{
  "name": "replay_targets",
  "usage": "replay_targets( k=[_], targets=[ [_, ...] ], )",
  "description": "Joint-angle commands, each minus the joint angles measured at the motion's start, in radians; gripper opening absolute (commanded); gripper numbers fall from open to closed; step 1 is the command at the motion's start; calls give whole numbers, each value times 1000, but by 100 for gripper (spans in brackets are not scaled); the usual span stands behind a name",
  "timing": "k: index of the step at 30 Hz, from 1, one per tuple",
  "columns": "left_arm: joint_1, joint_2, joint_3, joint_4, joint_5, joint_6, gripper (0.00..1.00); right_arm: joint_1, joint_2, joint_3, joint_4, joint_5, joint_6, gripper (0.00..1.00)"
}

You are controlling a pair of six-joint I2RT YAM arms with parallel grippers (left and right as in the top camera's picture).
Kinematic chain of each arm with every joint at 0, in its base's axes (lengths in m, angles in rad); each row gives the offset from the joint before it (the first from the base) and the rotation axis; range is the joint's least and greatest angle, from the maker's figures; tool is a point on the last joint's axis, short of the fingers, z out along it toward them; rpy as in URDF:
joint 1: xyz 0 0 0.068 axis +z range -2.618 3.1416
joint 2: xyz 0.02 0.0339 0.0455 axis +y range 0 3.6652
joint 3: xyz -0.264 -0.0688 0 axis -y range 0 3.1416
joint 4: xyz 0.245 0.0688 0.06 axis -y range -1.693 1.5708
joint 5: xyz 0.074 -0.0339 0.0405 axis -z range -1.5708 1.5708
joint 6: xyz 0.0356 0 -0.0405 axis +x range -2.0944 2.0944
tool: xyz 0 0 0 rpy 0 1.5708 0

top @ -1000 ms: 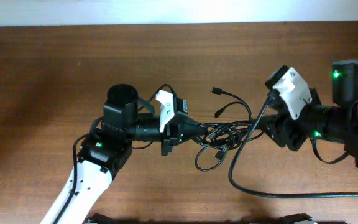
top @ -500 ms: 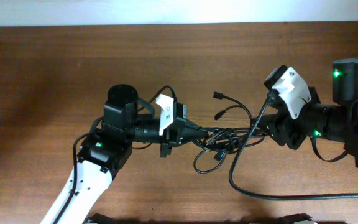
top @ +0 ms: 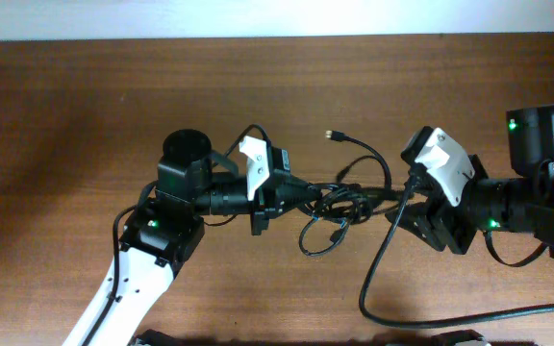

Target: Untangle cables

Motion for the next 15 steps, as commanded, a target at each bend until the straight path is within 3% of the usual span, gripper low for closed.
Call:
replay_targets(
  k=[1, 6, 11, 15],
  targets=[
    [1, -2, 3, 48, -34, -78, 0, 10, 1, 16, -15, -39, -24, 55],
    [1, -2, 3, 71, 0, -83, 0, 72, 1, 16, 13, -24, -53, 55],
    [1, -2, 3, -68, 34, 44, 0, 71, 1, 16, 95, 31, -52, 55],
    [1, -2, 3, -69, 190, 179, 0, 71, 1, 16, 122, 27, -52, 55]
  ],
)
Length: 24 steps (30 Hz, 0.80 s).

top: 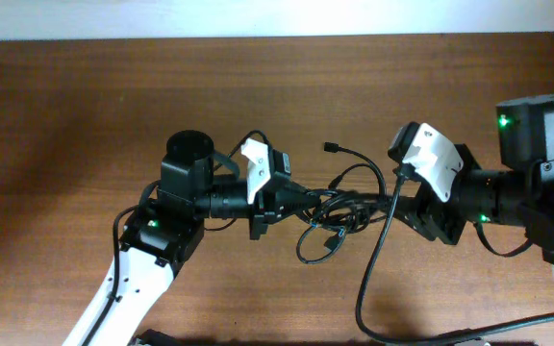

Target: Untangle cables

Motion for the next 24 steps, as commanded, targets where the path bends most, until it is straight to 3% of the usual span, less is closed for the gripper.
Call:
replay_targets(
  k=[1, 4, 11, 18, 20, 24],
  targets=[
    [1, -2, 5, 5, 159, 155, 0, 5, 1, 16, 4, -3, -6, 55],
    [1, -2, 5, 10, 192, 208, 0, 5, 1, 16, -5, -11, 1, 52],
    [1, -2, 5, 31, 151, 179, 0, 5, 2, 16, -122, -55, 0, 50],
    [1, -2, 5, 151, 144, 59, 0, 6, 4, 16, -155, -63, 0, 50],
    [1, -2, 5, 160, 79, 8, 0, 6, 4, 16, -166, -78, 0, 50],
    [1, -2, 5, 167, 79, 7, 0, 6, 4, 16, -169, -82, 1, 40]
  ],
)
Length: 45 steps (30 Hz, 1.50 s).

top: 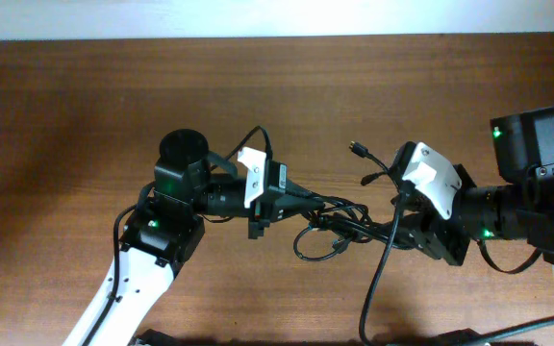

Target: Untangle cables

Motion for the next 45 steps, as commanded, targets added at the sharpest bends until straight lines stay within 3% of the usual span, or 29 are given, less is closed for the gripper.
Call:
replay_targets(
  k=[1, 6, 7, 9, 12, 15, 18, 21, 25, 29, 34, 39, 43, 45],
  targets=[
    [2, -2, 5, 16, -19, -39, 0, 6, 3, 14, -9, -28, 3, 38],
    [2, -2, 5, 94, -29, -130, 0, 6, 4, 11, -13, -28, 3, 26],
    [2, -2, 5, 102, -29, -135, 0, 6, 5, 10, -14, -28, 3, 22],
    [2, -2, 5, 101, -29, -135, 0, 6, 9, 9, -15, -28, 3, 4],
    [2, -2, 5, 101, -30, -135, 0, 6, 9, 9, -14, -31, 3, 7],
    [2, -1, 5, 70, -49, -135, 0, 6, 8, 10, 0, -64, 3, 35],
    [2, 0, 5, 33, -48, -134, 0, 6, 8, 11, 32, -122, 3, 47],
    [2, 0, 5, 26, -43, -88, 0, 6, 8, 11, 42, -174, 3, 51],
    [2, 0, 5, 2, -44, 5, 0, 6, 8, 11, 37, -227, 3, 51],
    [2, 0, 5, 26, -46, 24, 0, 6, 11, 10, 14, -225, 3, 51],
    [2, 0, 5, 52, 90, 115, 0, 6, 11, 10, 51, -181, 3, 51],
    [2, 0, 5, 56, 126, 159, 0, 6, 11, 10, 58, -177, 4, 50],
    [2, 0, 5, 56, 17, 158, 0, 6, 11, 10, -8, -177, 22, 29],
    [2, 0, 5, 56, -15, 158, 0, 6, 11, 10, -29, -177, 22, 29]
  ],
)
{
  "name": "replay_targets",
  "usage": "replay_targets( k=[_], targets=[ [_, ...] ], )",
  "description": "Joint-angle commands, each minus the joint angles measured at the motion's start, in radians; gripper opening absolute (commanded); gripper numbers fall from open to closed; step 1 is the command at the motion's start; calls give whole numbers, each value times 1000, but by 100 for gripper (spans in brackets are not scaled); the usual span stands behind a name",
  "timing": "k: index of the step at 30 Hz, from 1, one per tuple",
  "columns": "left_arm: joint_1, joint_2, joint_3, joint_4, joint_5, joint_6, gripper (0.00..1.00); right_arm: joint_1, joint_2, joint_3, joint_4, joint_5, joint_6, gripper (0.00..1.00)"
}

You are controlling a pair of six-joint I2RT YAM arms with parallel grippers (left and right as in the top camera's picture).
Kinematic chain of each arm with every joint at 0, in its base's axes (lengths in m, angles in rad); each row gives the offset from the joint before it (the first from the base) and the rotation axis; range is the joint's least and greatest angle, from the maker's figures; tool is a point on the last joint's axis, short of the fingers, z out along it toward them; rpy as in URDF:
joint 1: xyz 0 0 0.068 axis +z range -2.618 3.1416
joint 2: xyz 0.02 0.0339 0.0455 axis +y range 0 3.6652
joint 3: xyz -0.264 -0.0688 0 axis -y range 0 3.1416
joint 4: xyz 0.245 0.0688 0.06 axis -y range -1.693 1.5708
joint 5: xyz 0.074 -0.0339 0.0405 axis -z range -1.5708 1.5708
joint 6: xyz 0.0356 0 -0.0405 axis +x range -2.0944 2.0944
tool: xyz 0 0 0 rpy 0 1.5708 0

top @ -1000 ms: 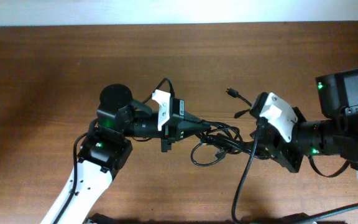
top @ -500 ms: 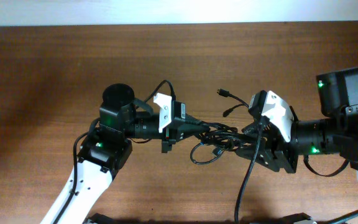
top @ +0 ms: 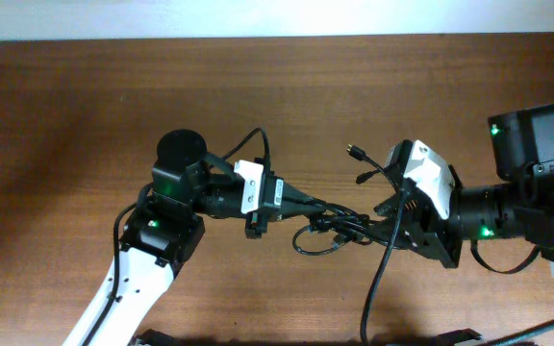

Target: Untangle cables

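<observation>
A bundle of thin black cables (top: pixel 339 226) hangs knotted between my two grippers over the brown table (top: pixel 85 115). My left gripper (top: pixel 303 203) points right and is pinched on the bundle's left end. From the right, my right gripper (top: pixel 383 213) meets the bundle's other end and looks shut on it. One free cable end with a plug (top: pixel 353 150) sticks up and to the left of the right wrist. A small loop (top: pixel 308 246) sags below the knot.
A thick black lead (top: pixel 375 288) runs from the right wrist down to the front edge. The right arm's base (top: pixel 537 144) stands at the far right. The left arm's white link (top: pixel 123 298) comes up from the front left.
Both grippers keep their hold. The right gripper has shifted slightly left and the left wrist slightly down, so the bundle is a little more bunched; the plug end stays near the same spot.
The cables were stretched between both grippers, with the plug end up near the middle. Then the right gripper stood closer to the left one. Later it stood lower, the plug end beside its wrist. Now the knot remains bunched between them.
</observation>
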Motion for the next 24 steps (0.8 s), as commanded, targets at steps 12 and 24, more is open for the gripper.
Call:
replay_targets(
  k=[12, 24],
  targets=[
    [2, 0, 5, 53, -96, 15, 0, 5, 43, 10, -43, -7, 2, 4],
    [2, 0, 5, -76, -306, -322, 0, 4, -55, 11, 119, -10, 22, 4]
  ],
)
